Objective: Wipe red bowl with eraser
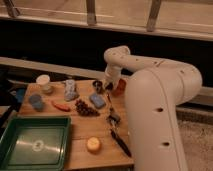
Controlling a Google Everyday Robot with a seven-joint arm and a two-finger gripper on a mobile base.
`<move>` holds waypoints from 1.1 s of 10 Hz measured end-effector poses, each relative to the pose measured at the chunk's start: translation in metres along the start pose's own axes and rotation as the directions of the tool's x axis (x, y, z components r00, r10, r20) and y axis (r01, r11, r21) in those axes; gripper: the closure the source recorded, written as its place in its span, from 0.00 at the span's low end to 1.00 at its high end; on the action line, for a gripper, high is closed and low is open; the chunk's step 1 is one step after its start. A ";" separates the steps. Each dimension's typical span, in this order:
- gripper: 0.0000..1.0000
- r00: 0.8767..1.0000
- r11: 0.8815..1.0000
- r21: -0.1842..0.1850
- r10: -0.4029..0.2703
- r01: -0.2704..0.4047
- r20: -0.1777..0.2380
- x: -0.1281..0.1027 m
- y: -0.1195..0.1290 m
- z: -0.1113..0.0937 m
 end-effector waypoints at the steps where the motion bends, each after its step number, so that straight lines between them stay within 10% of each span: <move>1: 1.00 1.000 1.000 -0.019 -0.017 0.017 -0.005 -0.012 0.009 0.006; 6: 1.00 0.997 0.997 -0.039 -0.061 0.059 -0.050 0.030 0.029 0.013; 11: 1.00 0.999 0.998 0.056 0.016 -0.015 -0.030 0.072 0.004 -0.016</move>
